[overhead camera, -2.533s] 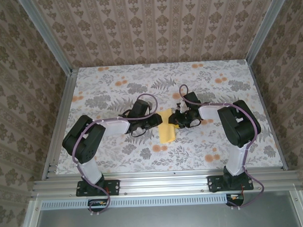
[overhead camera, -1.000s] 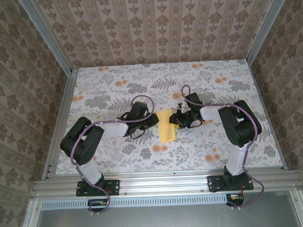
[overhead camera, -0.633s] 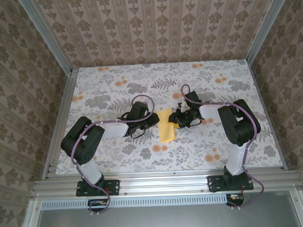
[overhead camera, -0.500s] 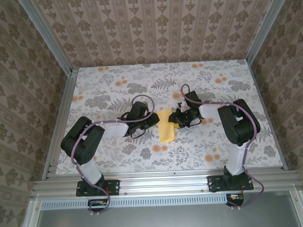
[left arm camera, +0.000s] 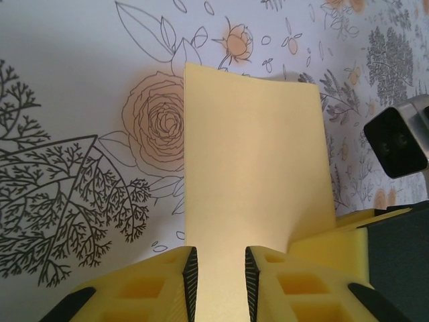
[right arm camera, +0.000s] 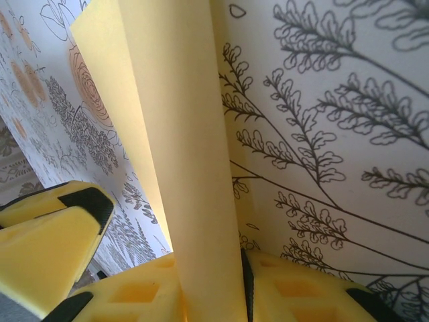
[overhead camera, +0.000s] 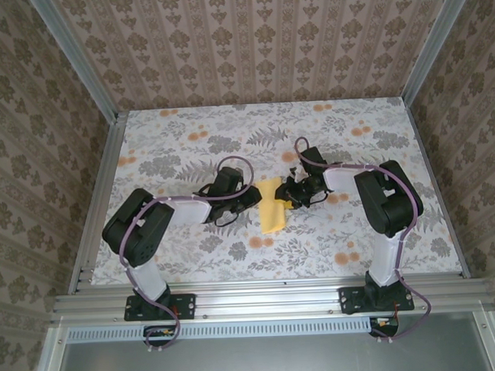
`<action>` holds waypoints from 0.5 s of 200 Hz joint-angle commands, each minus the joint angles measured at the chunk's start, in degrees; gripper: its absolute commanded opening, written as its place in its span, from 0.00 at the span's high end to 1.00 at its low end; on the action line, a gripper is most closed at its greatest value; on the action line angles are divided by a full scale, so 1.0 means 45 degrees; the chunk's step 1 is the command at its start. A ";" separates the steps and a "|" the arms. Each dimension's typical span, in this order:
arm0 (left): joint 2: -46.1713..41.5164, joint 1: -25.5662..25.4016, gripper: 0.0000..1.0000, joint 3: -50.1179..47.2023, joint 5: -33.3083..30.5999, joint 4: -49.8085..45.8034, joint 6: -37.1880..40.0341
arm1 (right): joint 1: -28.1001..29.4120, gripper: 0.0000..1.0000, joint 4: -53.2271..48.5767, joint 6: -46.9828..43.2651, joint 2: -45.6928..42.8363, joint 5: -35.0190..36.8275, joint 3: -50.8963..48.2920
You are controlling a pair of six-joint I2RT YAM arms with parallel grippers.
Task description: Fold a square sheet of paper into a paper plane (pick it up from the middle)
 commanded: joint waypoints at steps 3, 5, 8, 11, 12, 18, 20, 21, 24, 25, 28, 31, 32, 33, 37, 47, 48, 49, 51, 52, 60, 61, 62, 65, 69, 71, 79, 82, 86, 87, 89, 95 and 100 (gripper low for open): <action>0.0343 -0.0096 0.73 0.0505 0.0466 0.0434 -0.0107 | -0.0264 0.71 -0.1886 -0.0220 0.1608 0.4069 -0.0798; 0.0366 -0.0106 0.73 0.0516 0.0495 0.0455 -0.0105 | -0.0252 0.71 -0.1885 -0.0235 0.1622 0.4081 -0.0793; 0.0403 -0.0108 0.73 0.0542 0.0539 0.0458 -0.0104 | -0.0239 0.71 -0.1874 -0.0232 0.1633 0.4074 -0.0797; 0.0444 -0.0116 0.73 0.0589 0.0586 0.0481 -0.0104 | -0.0235 0.71 -0.1889 -0.0224 0.1642 0.4083 -0.0797; 0.0452 -0.0122 0.73 0.0596 0.0598 0.0481 -0.0094 | -0.0244 0.71 -0.1891 -0.0222 0.1644 0.4074 -0.0797; 0.0539 -0.0126 0.74 0.0656 0.0678 0.0514 -0.0085 | -0.0235 0.71 -0.1891 -0.0220 0.1627 0.4097 -0.0797; 0.0562 -0.0137 0.74 0.0680 0.0710 0.0504 -0.0070 | -0.0244 0.71 -0.1906 -0.0220 0.1636 0.4097 -0.0788; 0.0579 -0.0133 0.74 0.0701 0.0728 0.0503 -0.0068 | -0.0239 0.71 -0.1899 -0.0210 0.1641 0.4100 -0.0792; 0.0610 -0.0141 0.74 0.0738 0.0768 0.0501 -0.0065 | -0.0242 0.71 -0.1907 -0.0216 0.1643 0.4094 -0.0797; 0.0622 -0.0144 0.75 0.0759 0.0777 0.0501 -0.0056 | -0.0238 0.71 -0.1909 -0.0218 0.1644 0.4089 -0.0797; 0.0665 -0.0162 0.75 0.0782 0.0825 0.0511 -0.0057 | -0.0250 0.71 -0.1911 -0.0220 0.1653 0.4087 -0.0797; 0.0699 -0.0174 0.75 0.0812 0.0868 0.0524 -0.0032 | -0.0239 0.71 -0.1899 -0.0223 0.1661 0.4085 -0.0788; 0.0716 -0.0180 0.75 0.0815 0.0875 0.0532 -0.0029 | -0.0237 0.71 -0.1905 -0.0221 0.1663 0.4094 -0.0792; 0.0724 -0.0184 0.75 0.0817 0.0889 0.0526 -0.0028 | -0.0236 0.71 -0.1898 -0.0221 0.1655 0.4099 -0.0785; 0.0763 -0.0201 0.76 0.0881 0.0939 0.0538 -0.0016 | -0.0245 0.71 -0.1892 -0.0220 0.1659 0.4089 -0.0794; 0.0849 -0.0238 0.77 0.0944 0.1009 0.0515 0.0014 | -0.0238 0.71 -0.1922 -0.0230 0.1660 0.4102 -0.0788; 0.0859 -0.0242 0.77 0.0969 0.1005 0.0508 0.0014 | -0.0246 0.71 -0.1926 -0.0225 0.1653 0.4103 -0.0792; 0.0864 -0.0243 0.77 0.0982 0.1012 0.0505 0.0004 | -0.0250 0.71 -0.1928 -0.0223 0.1659 0.4103 -0.0795; 0.0882 -0.0245 0.77 0.1001 0.1018 0.0492 0.0011 | -0.0238 0.71 -0.1925 -0.0221 0.1654 0.4099 -0.0797; 0.0885 -0.0255 0.77 0.0998 0.1018 0.0487 0.0012 | -0.0236 0.71 -0.1918 -0.0220 0.1650 0.4101 -0.0787; 0.0941 -0.0278 0.78 0.1049 0.1019 0.0418 0.0032 | -0.0236 0.71 -0.1912 -0.0220 0.1663 0.4103 -0.0786; 0.0954 -0.0281 0.78 0.1051 0.1019 0.0411 0.0032 | -0.0235 0.71 -0.1911 -0.0220 0.1664 0.4104 -0.0791; 0.0960 -0.0283 0.78 0.1052 0.1019 0.0407 0.0032 | -0.0235 0.71 -0.1921 -0.0220 0.1665 0.4104 -0.0794; 0.0980 -0.0277 0.79 0.1065 0.1019 0.0372 0.0032 | -0.0234 0.71 -0.1915 -0.0220 0.1665 0.4094 -0.0797; 0.1008 -0.0293 0.79 0.1065 0.1002 0.0344 0.0018 | -0.0249 0.71 -0.1914 -0.0202 0.1668 0.4103 -0.0791; 0.1016 -0.0291 0.79 0.1071 0.1001 0.0296 0.0014 | -0.0253 0.71 -0.1917 -0.0201 0.1666 0.4104 -0.0781; 0.1059 -0.0303 0.80 0.1109 0.0952 0.0146 0.0013 | -0.0244 0.71 -0.1919 -0.0201 0.1684 0.4104 -0.0771; 0.1073 -0.0294 0.80 0.1111 0.0943 0.0083 -0.0007 | -0.0238 0.71 -0.1927 -0.0206 0.1685 0.4099 -0.0774; 0.1086 -0.0294 0.81 0.1112 0.0913 0.0024 -0.0014 | -0.0253 0.71 -0.1918 -0.0219 0.1680 0.4094 -0.0776; 0.1085 -0.0309 0.81 0.1112 0.0908 0.0009 -0.0010 | -0.0244 0.71 -0.1905 -0.0220 0.1673 0.4099 -0.0767; 0.1084 -0.0310 0.81 0.1112 0.0894 -0.0013 0.0002 | -0.0237 0.71 -0.1910 -0.0220 0.1677 0.4112 -0.0775; 0.1103 -0.0323 0.81 0.1144 0.0818 -0.0184 0.0029 | -0.0242 0.71 -0.1910 -0.0220 0.1673 0.4085 -0.0777; 0.1104 -0.0330 0.82 0.1170 0.0770 -0.0340 0.0047 | -0.0237 0.71 -0.1899 -0.0219 0.1683 0.4103 -0.0768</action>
